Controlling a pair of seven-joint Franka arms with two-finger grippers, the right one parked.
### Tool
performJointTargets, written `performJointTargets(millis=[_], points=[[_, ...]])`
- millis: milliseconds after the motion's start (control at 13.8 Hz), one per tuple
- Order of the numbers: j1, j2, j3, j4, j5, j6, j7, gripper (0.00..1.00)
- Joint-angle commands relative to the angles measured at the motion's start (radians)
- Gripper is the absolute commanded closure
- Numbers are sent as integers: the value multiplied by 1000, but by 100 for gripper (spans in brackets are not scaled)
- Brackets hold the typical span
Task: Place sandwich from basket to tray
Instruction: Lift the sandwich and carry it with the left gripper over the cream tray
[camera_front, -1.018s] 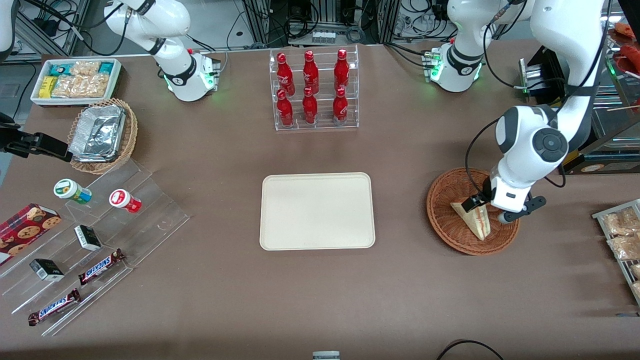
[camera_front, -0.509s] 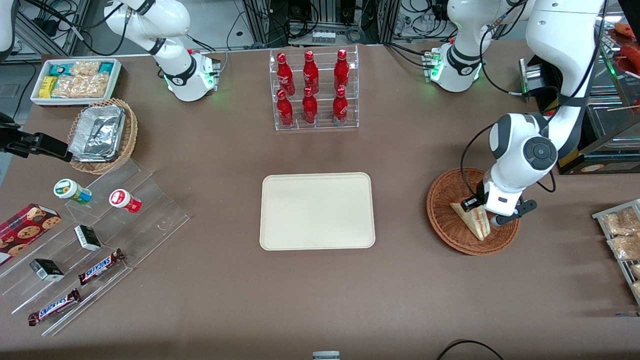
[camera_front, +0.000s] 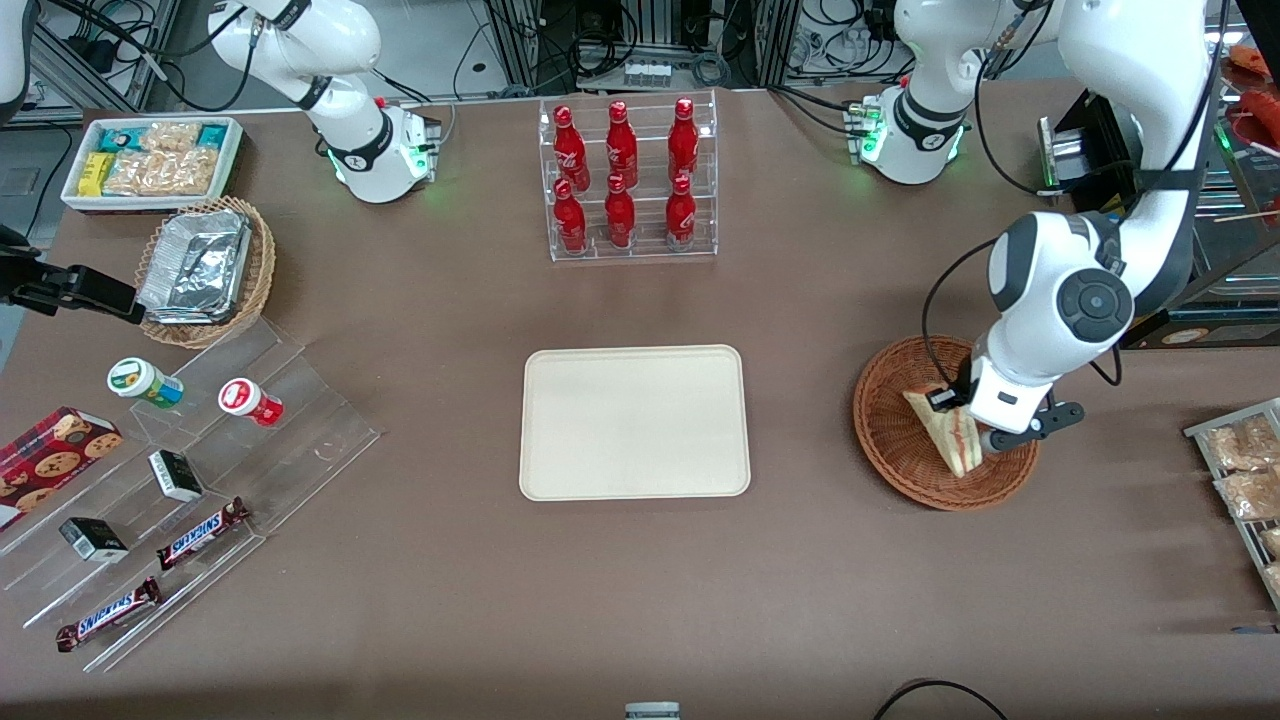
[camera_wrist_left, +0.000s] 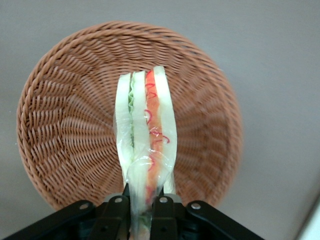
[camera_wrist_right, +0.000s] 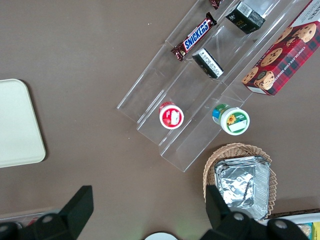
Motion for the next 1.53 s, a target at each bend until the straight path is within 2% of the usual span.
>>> performJointTargets(millis=[0,291,582,800,1091,1455], points=[[-119,-7,4,78,14,-86,7,100],[-311,63,3,182,11,-97,-6,100],[-423,242,1,395,-2,-94,-63,100],[-479,350,1,518,-6,-92,-75,100],[-528,460,1,613,-8,-86,-92,100],[-552,552,1,653,0,-1,-115,100]])
